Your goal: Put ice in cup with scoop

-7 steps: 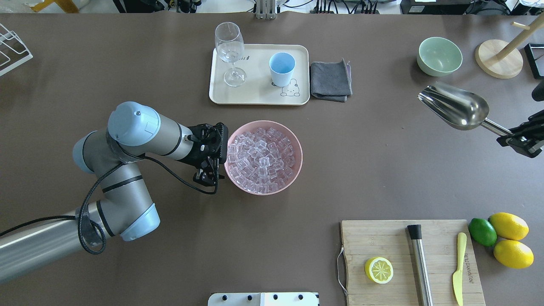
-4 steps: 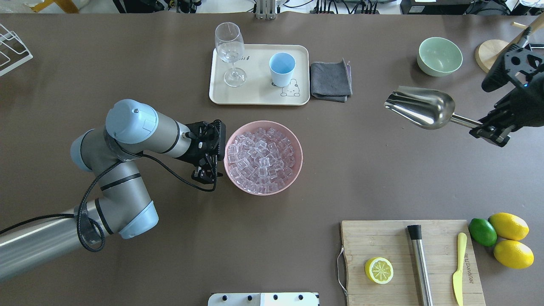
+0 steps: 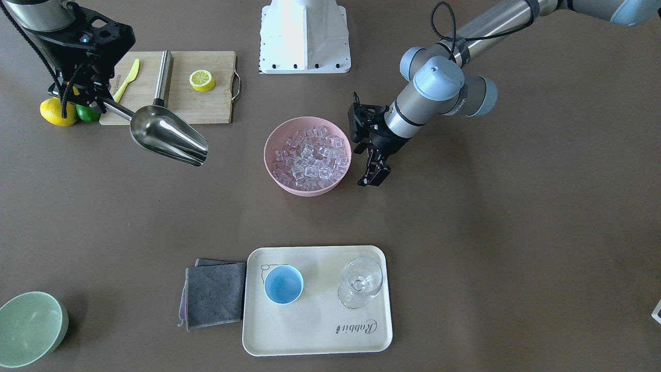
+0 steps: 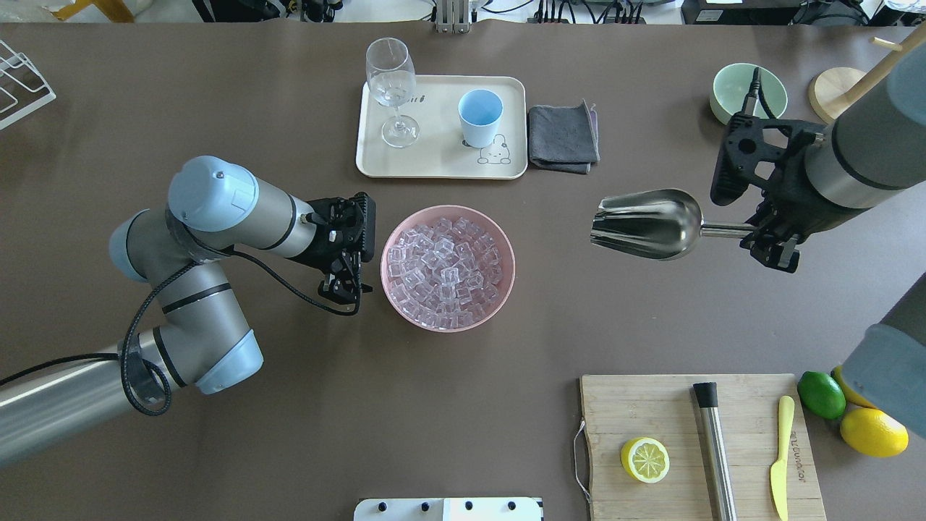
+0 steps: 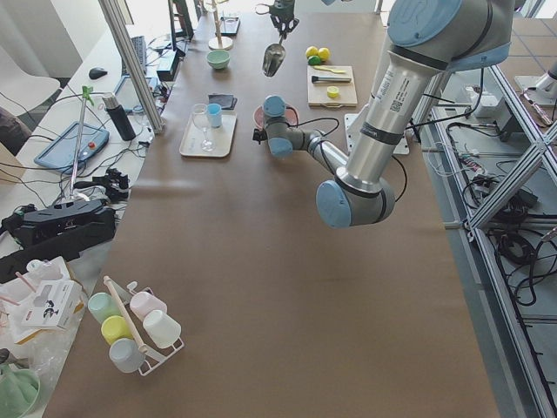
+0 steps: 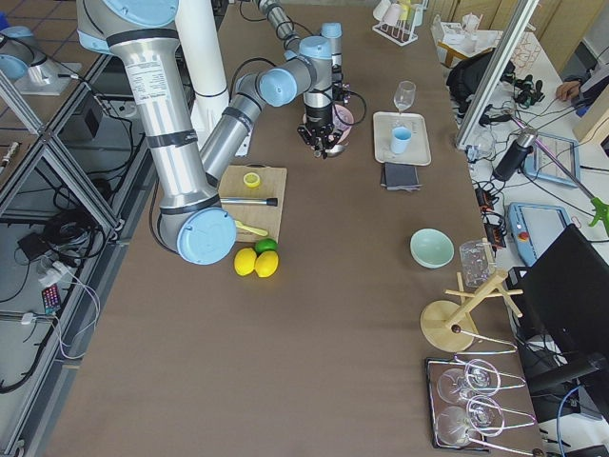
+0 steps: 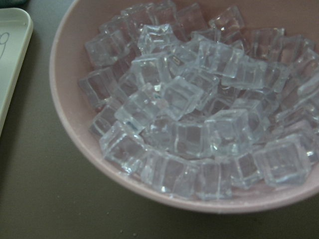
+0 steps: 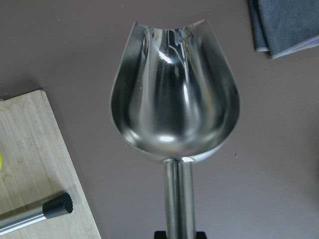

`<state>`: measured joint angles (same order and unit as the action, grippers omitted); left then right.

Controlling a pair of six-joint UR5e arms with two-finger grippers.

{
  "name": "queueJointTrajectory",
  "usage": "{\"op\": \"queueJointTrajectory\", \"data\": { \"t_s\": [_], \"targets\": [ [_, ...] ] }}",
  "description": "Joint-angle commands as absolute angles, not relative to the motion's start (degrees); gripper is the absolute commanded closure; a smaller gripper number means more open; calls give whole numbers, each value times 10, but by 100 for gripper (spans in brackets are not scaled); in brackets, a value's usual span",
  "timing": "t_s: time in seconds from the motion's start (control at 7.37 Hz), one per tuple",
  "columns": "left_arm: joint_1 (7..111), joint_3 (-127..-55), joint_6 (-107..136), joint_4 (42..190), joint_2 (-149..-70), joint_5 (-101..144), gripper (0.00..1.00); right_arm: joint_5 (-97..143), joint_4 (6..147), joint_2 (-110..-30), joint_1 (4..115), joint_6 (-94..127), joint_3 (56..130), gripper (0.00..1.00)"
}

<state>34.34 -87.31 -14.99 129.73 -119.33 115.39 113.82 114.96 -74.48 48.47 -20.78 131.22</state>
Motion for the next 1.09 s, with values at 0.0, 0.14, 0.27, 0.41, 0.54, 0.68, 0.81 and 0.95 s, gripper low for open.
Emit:
{"op": "queueJointTrajectory", "data": {
  "t_s": [0.0, 0.14, 0.27, 0.41, 0.54, 0.68, 0.81, 0.95],
  "targets": [
    [383, -874, -149, 1298, -1183, 1208, 1, 1092, 1332, -610, 433, -214, 1303, 100],
    [383, -874, -149, 1298, -1181, 1208, 1, 1063, 1359, -592, 409, -207, 1305, 100],
    [383, -873, -149, 1297, -1181, 1207, 1, 1005, 1400, -559, 376, -199, 1302, 100],
    [375, -868, -149, 1298, -1182, 1206, 1, 989, 1438, -516, 361, -198, 1276, 100],
    [364, -867, -149, 1299, -1183, 1199, 1, 972, 1488, -458, 339, -199, 1243, 100],
    [342, -867, -149, 1302, -1184, 1182, 1, 959, 1505, -434, 330, -205, 1215, 100],
    [334, -868, -148, 1302, -1187, 1164, 1, 957, 1506, -420, 328, -219, 1191, 100],
    [334, -868, -113, 1303, -1188, 1164, 1, 956, 1506, -393, 328, -231, 1154, 100]
  ]
}}
